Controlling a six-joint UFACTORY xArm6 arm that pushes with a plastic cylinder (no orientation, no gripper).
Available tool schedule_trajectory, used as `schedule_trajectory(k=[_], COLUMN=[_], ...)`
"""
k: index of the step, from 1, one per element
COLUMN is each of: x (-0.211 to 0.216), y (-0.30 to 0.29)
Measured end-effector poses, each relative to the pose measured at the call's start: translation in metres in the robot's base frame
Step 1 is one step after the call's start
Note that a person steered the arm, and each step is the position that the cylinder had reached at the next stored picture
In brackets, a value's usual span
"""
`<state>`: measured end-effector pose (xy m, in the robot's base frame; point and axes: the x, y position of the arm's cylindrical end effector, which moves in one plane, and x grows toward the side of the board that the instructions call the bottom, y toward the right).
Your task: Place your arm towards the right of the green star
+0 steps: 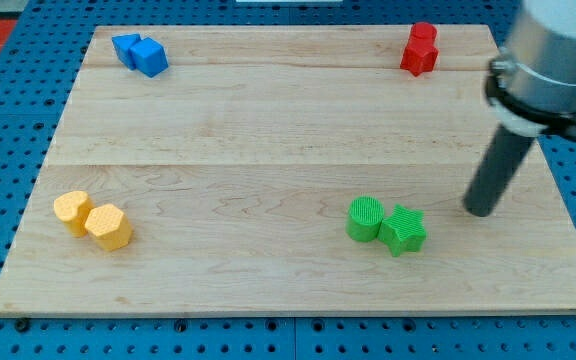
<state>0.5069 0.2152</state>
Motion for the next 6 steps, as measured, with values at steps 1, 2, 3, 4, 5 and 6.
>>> schedule_trajectory(k=[1,2,3,4,5,6], x=[0.002,0.035,0.07,0.077,0.077,0.077], y=[0.033,0.05,0.05,0.05,0.049,0.026])
